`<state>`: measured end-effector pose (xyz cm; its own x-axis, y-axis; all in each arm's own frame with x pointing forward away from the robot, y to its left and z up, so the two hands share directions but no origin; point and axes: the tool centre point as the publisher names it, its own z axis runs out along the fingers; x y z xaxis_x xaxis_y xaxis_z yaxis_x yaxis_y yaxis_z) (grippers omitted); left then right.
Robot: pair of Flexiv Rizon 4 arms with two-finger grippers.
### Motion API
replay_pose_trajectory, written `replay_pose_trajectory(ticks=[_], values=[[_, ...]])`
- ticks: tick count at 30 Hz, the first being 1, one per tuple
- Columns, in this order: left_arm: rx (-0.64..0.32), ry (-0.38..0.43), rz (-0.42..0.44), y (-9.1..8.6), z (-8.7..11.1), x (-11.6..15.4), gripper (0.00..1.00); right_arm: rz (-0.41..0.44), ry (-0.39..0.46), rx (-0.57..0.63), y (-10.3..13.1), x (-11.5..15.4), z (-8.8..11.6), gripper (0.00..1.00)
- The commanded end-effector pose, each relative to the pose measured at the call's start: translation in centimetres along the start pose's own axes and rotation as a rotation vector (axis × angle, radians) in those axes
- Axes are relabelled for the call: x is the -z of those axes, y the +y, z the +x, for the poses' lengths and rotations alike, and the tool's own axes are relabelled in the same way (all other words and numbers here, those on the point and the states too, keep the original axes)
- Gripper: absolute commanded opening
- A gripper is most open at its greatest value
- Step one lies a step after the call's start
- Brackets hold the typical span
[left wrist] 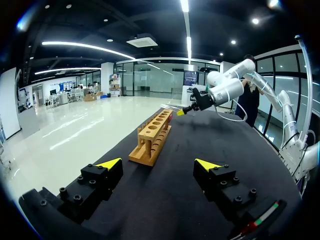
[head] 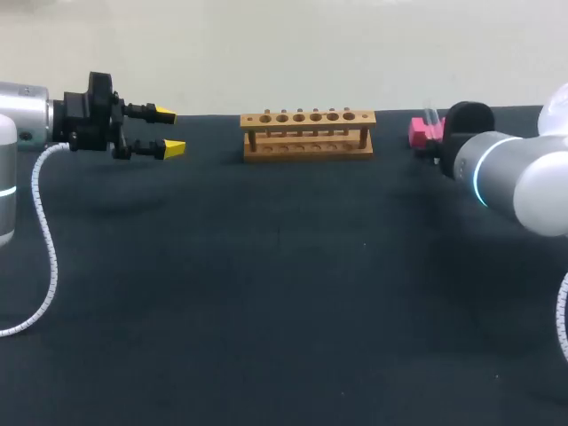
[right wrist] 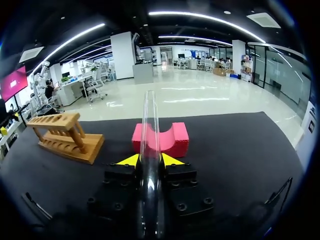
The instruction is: Grasp the test tube, adjust it, and insert it.
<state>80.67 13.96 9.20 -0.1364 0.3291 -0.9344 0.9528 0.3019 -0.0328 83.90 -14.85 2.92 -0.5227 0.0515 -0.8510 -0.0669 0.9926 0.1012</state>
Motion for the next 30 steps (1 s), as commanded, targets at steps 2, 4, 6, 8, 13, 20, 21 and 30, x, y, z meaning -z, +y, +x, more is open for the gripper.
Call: replay_pose_trajectory(ticks=[2,4,6,8,13,20,21,30], values=[[-0.003,-0.005,-0.002,-0.1,0.1,0.0,1.0,-0.187,-0.166,-0.005,0.7,3.2,-0.2,0.0],[-0.003,-0.005,-0.002,-0.1,0.1,0.0,1.0,-0.166,-0.172,-0.006,1.3,3.9,-0.4,0.0],[-0.003,-0.005,-0.002,-0.1,0.1,0.0,1.0,-0.145,-0.181,-0.004,2.0,4.5,-0.6,0.0],[-0.003,-0.005,-0.002,-0.1,0.1,0.0,1.0,-0.127,-0.192,-0.002,2.8,5.0,-0.9,0.0],[-0.003,-0.005,-0.002,-0.1,0.1,0.0,1.0,-0.088,-0.222,-0.009,5.1,5.8,-1.3,0.0],[-0.003,-0.005,-0.002,-0.1,0.1,0.0,1.0,-0.05,-0.241,-0.024,8.2,6.2,-1.2,0.0],[-0.003,-0.005,-0.002,-0.1,0.1,0.0,1.0,-0.044,-0.241,-0.023,8.7,6.2,-1.2,0.0],[-0.003,-0.005,-0.002,-0.1,0.1,0.0,1.0,-0.018,-0.235,-0.019,13.2,5.5,-0.9,0.0]])
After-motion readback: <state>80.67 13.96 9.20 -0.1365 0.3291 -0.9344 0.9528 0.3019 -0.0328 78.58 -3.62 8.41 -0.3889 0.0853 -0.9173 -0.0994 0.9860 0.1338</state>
